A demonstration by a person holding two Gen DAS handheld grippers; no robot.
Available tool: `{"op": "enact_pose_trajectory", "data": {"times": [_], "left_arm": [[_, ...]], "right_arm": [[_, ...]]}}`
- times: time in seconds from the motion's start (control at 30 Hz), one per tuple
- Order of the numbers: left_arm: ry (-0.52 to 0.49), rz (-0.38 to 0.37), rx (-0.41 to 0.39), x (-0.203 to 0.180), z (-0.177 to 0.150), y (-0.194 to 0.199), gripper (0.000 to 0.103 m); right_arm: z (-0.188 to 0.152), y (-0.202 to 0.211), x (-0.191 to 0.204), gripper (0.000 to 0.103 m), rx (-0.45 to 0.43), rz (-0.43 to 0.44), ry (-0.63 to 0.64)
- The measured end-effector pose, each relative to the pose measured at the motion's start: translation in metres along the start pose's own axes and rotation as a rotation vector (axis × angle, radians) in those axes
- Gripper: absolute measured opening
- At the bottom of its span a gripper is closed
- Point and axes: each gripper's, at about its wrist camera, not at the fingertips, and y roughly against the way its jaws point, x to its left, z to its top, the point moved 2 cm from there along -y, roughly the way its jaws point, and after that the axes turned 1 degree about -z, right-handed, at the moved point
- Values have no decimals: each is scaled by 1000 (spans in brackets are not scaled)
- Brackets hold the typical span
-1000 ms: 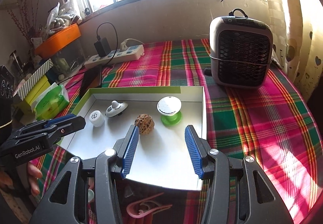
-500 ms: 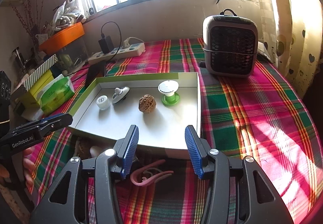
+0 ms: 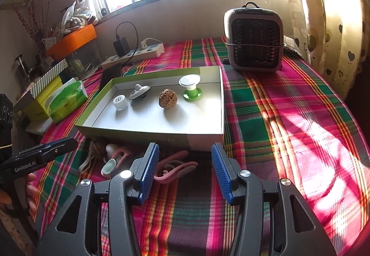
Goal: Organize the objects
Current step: 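Withdraw both open grippers from the box toward the remaining items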
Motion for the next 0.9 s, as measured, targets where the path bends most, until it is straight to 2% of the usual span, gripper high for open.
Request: {"op": "enact_pose_trajectory", "data": {"times": [0.3,0.4,0.7,0.9], "left_arm": [[-45,-9,42,-11,-12,-10,34],[-70,24,58,-12,-13,-15,34],[-108,59,56,-13,-11,-21,34],[-109,55,44,-11,-10,-21,34]], "right_arm": [[-10,2,-2,49,17,-8,-8],[-12,-1,-3,49,35,-23,-10],[-15,-6,5,49,60,-8,-2],[-14,-11,14,50,69,-19,13]]}}
